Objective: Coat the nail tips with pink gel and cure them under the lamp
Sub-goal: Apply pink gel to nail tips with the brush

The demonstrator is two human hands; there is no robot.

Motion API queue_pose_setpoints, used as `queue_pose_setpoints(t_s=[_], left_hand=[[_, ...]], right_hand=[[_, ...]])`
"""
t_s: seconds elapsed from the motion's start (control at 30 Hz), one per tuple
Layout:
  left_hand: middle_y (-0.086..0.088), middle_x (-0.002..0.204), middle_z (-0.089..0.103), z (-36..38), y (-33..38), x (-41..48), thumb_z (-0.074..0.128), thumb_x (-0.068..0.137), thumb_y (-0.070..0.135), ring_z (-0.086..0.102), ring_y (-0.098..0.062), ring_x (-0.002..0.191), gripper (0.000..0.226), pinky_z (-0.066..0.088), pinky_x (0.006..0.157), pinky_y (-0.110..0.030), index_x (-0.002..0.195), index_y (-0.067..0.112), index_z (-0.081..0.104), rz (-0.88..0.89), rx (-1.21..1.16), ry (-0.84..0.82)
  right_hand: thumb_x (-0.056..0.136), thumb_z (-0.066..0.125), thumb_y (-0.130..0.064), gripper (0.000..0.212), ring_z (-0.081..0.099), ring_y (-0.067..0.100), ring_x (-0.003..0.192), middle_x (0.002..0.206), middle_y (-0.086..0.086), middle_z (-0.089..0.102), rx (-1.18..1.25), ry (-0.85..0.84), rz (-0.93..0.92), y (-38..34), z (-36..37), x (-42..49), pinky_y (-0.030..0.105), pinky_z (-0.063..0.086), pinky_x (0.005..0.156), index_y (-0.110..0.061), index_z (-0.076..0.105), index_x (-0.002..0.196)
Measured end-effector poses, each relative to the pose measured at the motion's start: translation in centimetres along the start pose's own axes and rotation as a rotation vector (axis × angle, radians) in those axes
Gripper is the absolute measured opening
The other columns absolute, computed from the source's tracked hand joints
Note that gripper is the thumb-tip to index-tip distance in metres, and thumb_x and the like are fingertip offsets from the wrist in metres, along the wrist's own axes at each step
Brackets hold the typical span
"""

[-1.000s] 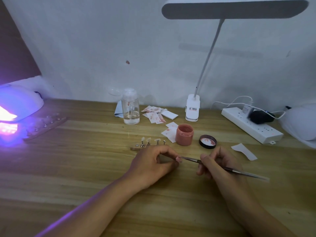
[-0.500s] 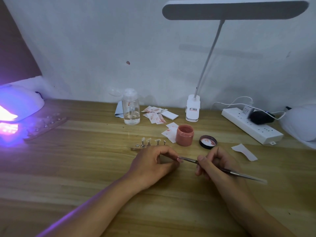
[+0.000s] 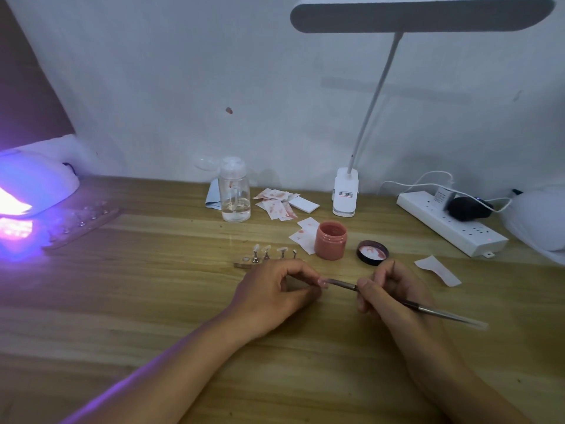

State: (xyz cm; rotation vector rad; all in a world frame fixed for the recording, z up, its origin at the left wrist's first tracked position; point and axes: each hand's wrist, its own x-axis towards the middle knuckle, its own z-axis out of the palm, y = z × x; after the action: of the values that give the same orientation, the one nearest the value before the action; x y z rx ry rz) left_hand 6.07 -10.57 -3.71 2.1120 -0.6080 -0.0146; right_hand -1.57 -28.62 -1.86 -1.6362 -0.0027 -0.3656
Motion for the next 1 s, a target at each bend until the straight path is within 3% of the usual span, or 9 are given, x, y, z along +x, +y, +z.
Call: queue_pose_setpoints(t_s=[0.07,0.37,0.5,0.83,1.0], left_hand=[[0.034,0.062,0.059,-0.03,0.17,-0.01,0.075,0.084,0.033,0.045,0.006,0.048,0.017,0.027,0.047,-0.014,0.080,0.048,0.071,0.005,0.005,-0.003],[0.033,0.052,0.053,-0.05,0.35,-0.02,0.076,0.084,0.029,0.045,0.008,0.047,0.022,0.028,0.046,-0.012,0.076,0.048,0.068,0.016,0.014,0.004],[0.027,0.051,0.053,-0.03,0.24,-0.09,0.076,0.083,0.032,0.042,0.001,0.046,0.019,0.025,0.049,-0.019,0.076,0.048,0.069,-0.006,0.009,0.004],[0.024,0.052,0.055,-0.04,0.17,-0.04,0.075,0.084,0.030,0.041,0.000,0.045,0.013,0.026,0.051,-0.023,0.080,0.043,0.072,-0.025,-0.014,0.004],[0.025,0.070,0.066,-0.04,0.11,-0.13,0.075,0.083,0.030,0.041,-0.001,0.048,0.012,0.028,0.053,-0.025,0.084,0.042,0.073,-0.022,-0.040,-0.001]], right_hand=[[0.090,0.057,0.002,0.021,0.052,0.009,0.056,0.058,0.006,0.057,0.018,0.026,0.006,0.14,-0.12,0.14,0.017,0.041,0.055,0.004,0.040,0.078],[0.091,0.061,-0.006,0.022,0.058,0.009,0.061,0.059,0.005,0.064,0.006,0.013,-0.005,0.16,0.11,0.07,0.018,0.044,0.061,0.001,0.043,0.079],[0.091,0.061,-0.006,0.022,0.058,0.009,0.059,0.059,0.005,0.064,0.014,0.018,0.006,0.15,0.13,0.06,0.017,0.044,0.058,0.000,0.043,0.079],[0.091,0.060,-0.005,0.023,0.057,0.008,0.057,0.057,0.006,0.063,0.004,0.030,-0.006,0.02,0.20,-0.02,0.015,0.044,0.058,0.000,0.043,0.077],[0.091,0.060,-0.007,0.023,0.055,0.009,0.057,0.058,0.007,0.063,0.012,0.067,0.010,-0.17,0.11,-0.01,0.017,0.042,0.057,0.000,0.043,0.076]])
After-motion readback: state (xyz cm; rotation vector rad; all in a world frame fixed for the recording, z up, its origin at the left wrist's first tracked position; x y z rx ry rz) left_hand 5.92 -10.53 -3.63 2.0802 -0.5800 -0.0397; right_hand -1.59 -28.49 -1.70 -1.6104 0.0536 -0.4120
